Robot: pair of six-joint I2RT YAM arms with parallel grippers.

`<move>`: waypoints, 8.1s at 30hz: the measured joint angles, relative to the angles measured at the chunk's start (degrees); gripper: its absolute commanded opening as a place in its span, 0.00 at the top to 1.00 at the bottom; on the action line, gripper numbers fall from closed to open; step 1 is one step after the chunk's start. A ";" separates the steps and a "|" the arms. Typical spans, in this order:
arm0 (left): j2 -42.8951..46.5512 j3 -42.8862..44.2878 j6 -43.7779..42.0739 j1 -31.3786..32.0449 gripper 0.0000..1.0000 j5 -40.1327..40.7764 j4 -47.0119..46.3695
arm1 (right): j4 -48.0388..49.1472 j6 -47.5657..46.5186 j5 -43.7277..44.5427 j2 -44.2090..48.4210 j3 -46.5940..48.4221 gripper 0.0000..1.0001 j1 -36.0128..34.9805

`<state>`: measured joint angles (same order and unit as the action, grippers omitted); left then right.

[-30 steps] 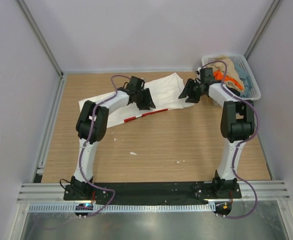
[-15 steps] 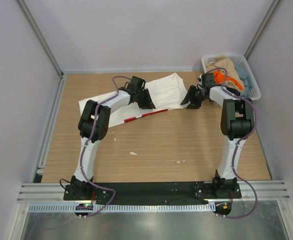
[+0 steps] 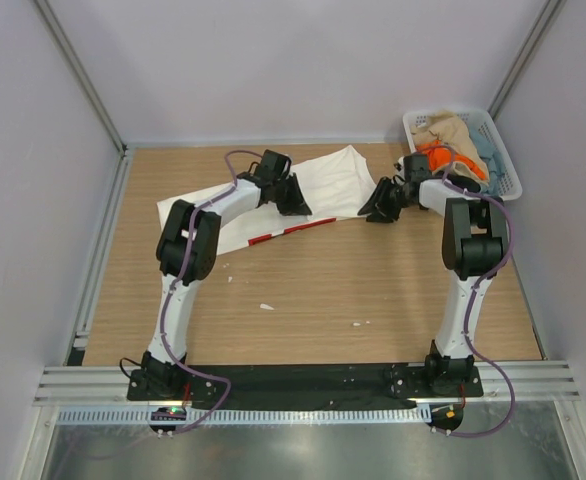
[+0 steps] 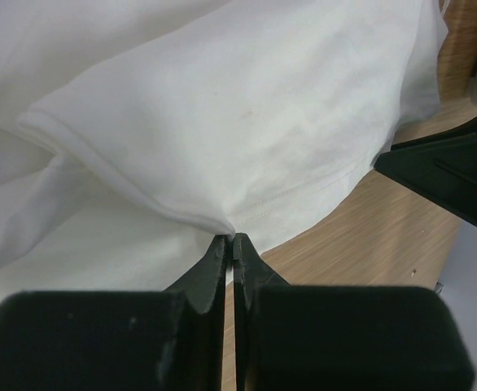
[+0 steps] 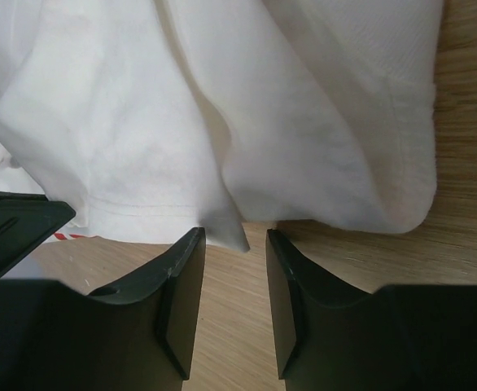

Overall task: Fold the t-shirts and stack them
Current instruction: Fold the tshirt

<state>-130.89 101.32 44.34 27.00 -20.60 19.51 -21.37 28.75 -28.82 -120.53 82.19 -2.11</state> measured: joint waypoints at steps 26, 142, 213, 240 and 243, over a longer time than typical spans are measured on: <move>-0.68 6.45 6.43 -5.51 1.00 -0.87 -5.84 | 10.49 12.72 -5.46 -7.30 18.18 0.93 -0.85; 10.69 -23.06 -1.90 -10.71 0.90 -13.44 -4.68 | 22.71 19.45 -17.18 -8.55 1.31 0.89 -8.90; 26.45 -27.67 2.32 29.59 0.55 -0.35 14.14 | -13.81 -3.48 35.63 16.65 2.32 0.34 -19.56; 72.74 -41.72 -5.66 6.93 0.21 18.71 18.93 | -16.70 -3.04 44.78 -19.43 38.51 0.00 -23.02; 74.20 -41.70 -6.12 4.48 0.18 19.10 19.56 | -17.84 -4.42 45.31 -22.80 43.98 0.00 -24.11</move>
<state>-56.69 59.61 38.22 31.48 -1.50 39.07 -39.20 24.34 16.49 -143.33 126.17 -26.22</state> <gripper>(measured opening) 0.814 0.996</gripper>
